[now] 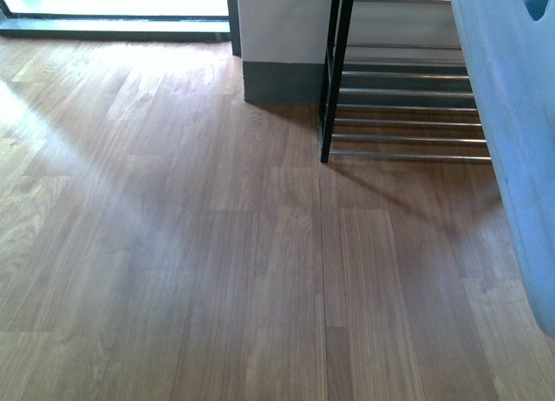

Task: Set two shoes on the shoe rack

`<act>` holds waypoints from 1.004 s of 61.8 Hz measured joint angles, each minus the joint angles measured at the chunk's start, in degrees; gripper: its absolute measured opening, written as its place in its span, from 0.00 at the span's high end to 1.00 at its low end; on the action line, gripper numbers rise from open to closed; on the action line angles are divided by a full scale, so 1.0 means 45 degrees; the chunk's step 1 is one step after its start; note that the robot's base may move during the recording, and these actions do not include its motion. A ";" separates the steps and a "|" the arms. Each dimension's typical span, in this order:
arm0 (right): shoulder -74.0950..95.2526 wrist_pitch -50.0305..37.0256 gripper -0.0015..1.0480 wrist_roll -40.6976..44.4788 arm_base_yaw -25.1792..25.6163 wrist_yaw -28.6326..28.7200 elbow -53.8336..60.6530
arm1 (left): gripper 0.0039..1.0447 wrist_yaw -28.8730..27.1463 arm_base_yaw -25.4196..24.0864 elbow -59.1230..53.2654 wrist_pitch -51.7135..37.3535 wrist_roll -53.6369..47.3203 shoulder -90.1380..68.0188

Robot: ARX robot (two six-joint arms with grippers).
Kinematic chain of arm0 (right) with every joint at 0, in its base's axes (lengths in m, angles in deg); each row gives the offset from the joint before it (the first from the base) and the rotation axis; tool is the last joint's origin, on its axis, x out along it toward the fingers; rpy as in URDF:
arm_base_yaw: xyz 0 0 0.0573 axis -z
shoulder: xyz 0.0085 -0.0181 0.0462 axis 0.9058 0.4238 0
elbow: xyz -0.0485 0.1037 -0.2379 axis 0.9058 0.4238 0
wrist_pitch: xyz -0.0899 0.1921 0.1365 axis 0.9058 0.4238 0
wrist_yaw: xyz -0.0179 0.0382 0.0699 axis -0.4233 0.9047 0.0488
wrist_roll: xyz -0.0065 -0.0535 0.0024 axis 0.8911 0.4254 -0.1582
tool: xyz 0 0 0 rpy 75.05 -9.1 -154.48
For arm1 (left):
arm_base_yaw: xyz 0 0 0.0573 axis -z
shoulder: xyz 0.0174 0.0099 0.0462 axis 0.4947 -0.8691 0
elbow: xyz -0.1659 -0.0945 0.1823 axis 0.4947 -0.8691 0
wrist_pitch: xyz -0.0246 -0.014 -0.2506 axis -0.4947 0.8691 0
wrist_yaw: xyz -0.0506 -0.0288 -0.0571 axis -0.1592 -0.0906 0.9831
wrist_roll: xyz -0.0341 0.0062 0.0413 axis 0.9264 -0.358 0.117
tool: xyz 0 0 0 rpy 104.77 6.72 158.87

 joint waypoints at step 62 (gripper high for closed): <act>0.0005 0.0005 0.99 0.0000 0.0000 0.0000 0.0019 | 0.99 0.0005 0.0000 -0.0029 0.0010 0.0000 -0.0029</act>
